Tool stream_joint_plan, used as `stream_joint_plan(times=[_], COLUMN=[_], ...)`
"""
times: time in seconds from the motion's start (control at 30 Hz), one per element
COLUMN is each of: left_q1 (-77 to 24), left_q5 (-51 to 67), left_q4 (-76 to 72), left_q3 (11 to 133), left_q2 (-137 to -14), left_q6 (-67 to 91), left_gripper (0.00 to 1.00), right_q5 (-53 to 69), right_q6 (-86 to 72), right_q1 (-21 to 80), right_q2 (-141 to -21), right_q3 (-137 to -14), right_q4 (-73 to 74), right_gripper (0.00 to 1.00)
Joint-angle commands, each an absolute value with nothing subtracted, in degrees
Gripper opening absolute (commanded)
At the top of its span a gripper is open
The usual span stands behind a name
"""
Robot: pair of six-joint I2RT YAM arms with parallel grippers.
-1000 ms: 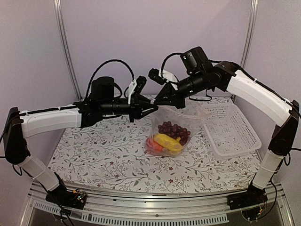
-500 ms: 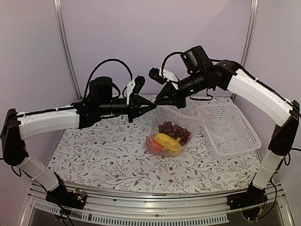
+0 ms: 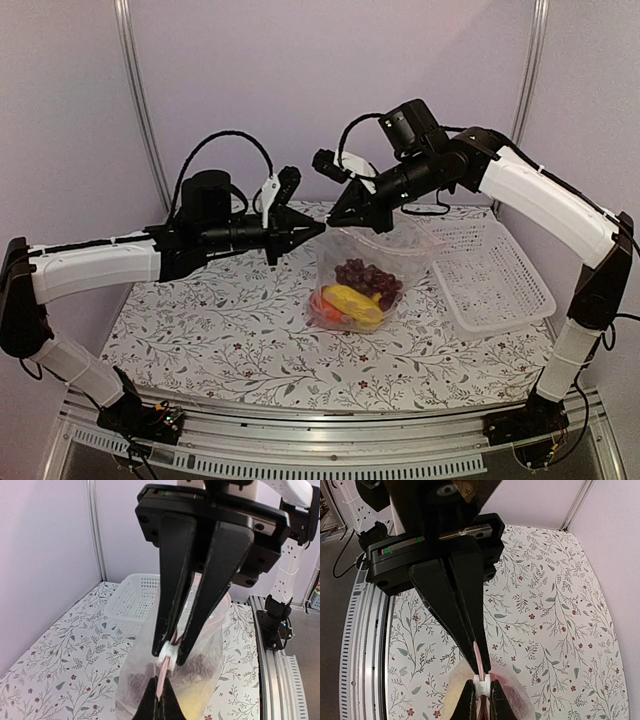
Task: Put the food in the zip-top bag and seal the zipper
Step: Hold the zipper from the zipper food storage bag, then zip the zipper on the zipper food storage bag.
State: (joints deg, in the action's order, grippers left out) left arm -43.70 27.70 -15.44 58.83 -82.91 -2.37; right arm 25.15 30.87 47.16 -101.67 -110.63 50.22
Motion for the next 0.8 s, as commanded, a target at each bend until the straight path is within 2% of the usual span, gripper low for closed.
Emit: stream_joint_plan(times=[0.0, 0.77], left_q1=[-40.68, -33.79], left_q5=[24.21, 23.62], left_q4=[-17.40, -18.55], left_q3=[56.41, 50.48], left_q2=[-79.79, -75.65], left_q6=[-2.20, -1.33], left_gripper=[0.00, 0.00], right_q5=[21.89, 21.67], right_q6=[29.75, 30.30], right_q1=[45.41, 34.37], right_q2=[-101.87, -95.36], right_q3=[-110.98, -100.94], right_q4=[54.20, 57.71], right_gripper=[0.00, 0.00])
